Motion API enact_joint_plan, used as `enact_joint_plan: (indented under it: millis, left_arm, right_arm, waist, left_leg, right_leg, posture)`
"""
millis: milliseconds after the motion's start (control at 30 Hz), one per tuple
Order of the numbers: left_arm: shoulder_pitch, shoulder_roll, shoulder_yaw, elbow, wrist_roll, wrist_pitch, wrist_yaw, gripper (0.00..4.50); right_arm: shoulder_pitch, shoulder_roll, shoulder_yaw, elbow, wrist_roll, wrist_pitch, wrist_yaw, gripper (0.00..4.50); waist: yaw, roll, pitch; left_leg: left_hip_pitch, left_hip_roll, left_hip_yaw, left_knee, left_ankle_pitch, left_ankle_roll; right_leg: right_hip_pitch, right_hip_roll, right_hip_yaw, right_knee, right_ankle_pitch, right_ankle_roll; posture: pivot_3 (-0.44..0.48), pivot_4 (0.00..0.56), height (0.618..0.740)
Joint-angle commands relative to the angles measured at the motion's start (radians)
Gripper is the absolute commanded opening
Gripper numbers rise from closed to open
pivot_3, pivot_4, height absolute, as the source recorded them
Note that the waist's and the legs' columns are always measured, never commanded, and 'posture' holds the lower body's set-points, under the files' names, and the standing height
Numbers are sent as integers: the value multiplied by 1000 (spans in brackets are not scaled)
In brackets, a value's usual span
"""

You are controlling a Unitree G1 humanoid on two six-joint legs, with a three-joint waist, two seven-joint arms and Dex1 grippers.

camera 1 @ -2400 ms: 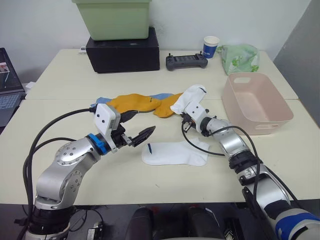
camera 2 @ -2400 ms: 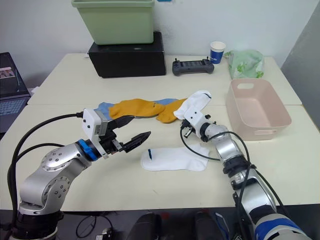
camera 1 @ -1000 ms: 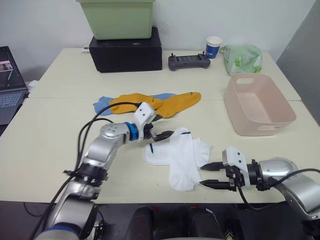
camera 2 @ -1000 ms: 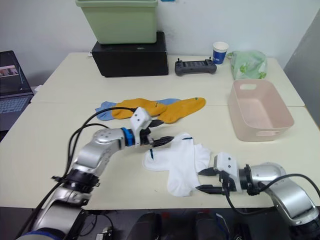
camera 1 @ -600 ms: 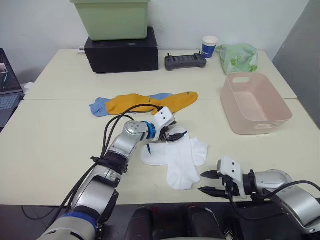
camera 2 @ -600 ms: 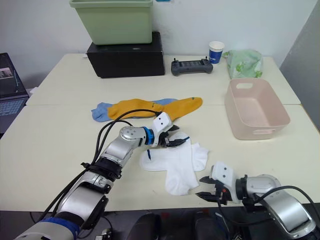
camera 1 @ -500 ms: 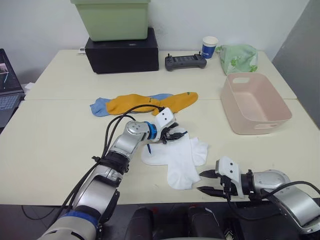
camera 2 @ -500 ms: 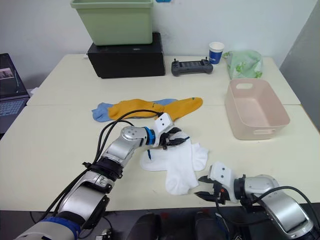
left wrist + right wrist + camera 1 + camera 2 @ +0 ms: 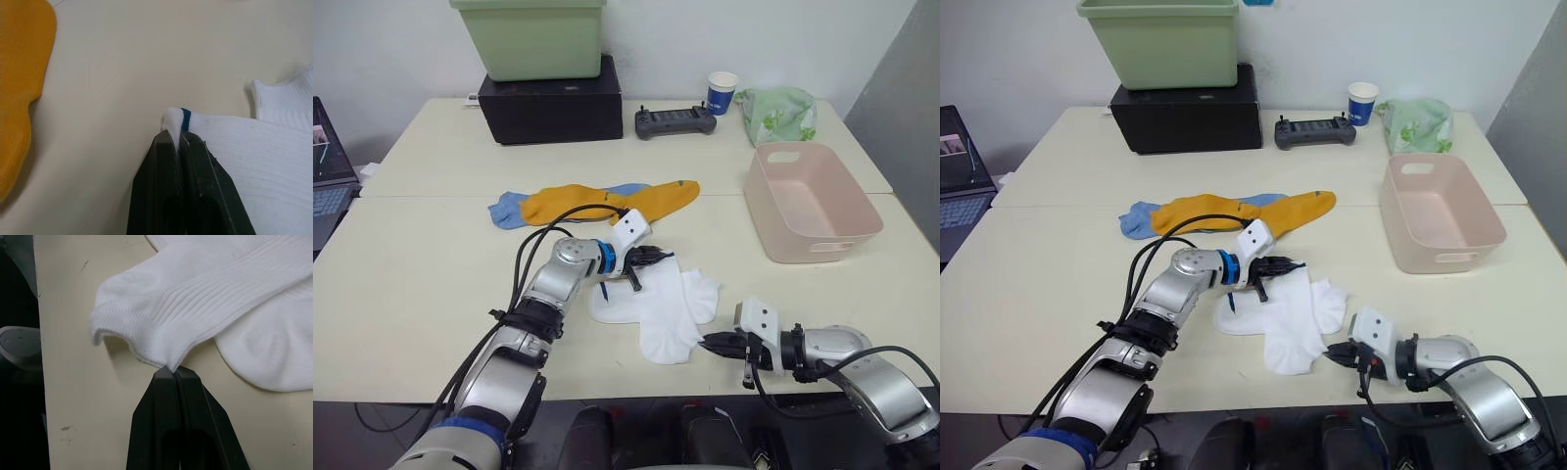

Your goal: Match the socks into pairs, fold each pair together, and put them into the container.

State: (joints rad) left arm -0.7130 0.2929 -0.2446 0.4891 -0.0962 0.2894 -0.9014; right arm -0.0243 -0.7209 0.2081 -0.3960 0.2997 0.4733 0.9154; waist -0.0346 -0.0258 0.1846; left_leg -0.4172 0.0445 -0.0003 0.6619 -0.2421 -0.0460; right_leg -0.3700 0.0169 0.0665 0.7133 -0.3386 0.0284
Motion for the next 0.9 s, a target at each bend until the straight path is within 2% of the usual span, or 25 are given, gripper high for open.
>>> enact_joint_plan:
  millis: [33, 100, 233, 333, 467, 633, 833, 867, 900]
  left_arm:
    - [52, 28, 63, -170, -52, 105, 19, 0]
    - [78, 35, 77, -232, -66, 149, 32, 0]
    - [196, 61, 145, -463, -113, 251, 96, 0]
    - [301, 42, 223, -647, -146, 299, 203, 0]
    - [459, 34, 270, -874, -185, 401, 302, 0]
    - [589, -12, 287, -972, -172, 404, 425, 0]
    - [673, -27, 285, -970, -175, 331, 464, 0]
    - [679, -30, 285, -963, -174, 319, 468, 483]
    - [681, -33, 284, -959, -175, 311, 473, 597]
  right_arm:
    - [-35, -13, -60, -19, 51, 36, 18, 19]
    - [-43, -18, -74, -26, 67, 50, 22, 19]
    - [-96, -62, -114, -34, 107, 98, 58, 19]
    - [-187, -91, -108, 21, 101, 108, 95, 19]
    - [-334, -95, -57, 160, 58, 65, 170, 19]
    - [-457, -55, 15, 312, -1, -4, 233, 19]
    - [-512, 14, 67, 438, -73, -86, 239, 19]
    - [-516, 24, 57, 448, -76, -94, 225, 193]
    - [-519, 30, 49, 457, -79, -101, 218, 397]
  waist:
    - [1, 0, 0]
    - [3, 0, 0]
    - [4, 0, 0]
    - [1, 0, 0]
    - [2, 0, 0]
    - [7, 0, 0]
    - [7, 0, 0]
    - [6, 0, 0]
    - [5, 0, 0]
  left_leg:
    - [0, 1, 0, 0, 0, 0]
    - [-1, 2, -1, 0, 0, 0]
    - [-1, 3, -1, 0, 0, 0]
    - [-1, 3, -1, 0, 0, 0]
    - [0, 2, -1, 0, 0, 0]
    - [-1, 2, -1, 0, 0, 0]
    - [-1, 2, -1, 0, 0, 0]
    - [-1, 2, -1, 0, 0, 0]
    - [-1, 2, -1, 0, 0, 0]
  right_leg:
    - [0, 0, 0, 0, 0, 0]
    - [-1, -1, 1, 0, 0, 0]
    - [-1, -2, 2, 0, 0, 0]
    - [0, -3, 3, 0, 0, 0]
    - [1, -3, 2, 0, 0, 0]
    - [1, -4, 2, -1, 0, 0]
    - [1, -5, 2, -1, 0, 0]
    - [1, -5, 2, -1, 0, 0]
    - [1, -5, 2, -1, 0, 0]
  posture:
    - [0, 150, 740]
    - [0, 150, 740]
    - [0, 150, 740]
    - [0, 150, 740]
    - [0, 150, 740]
    - [0, 150, 740]
    - [0, 150, 740]
    - [0, 150, 740]
    - [0, 150, 740]
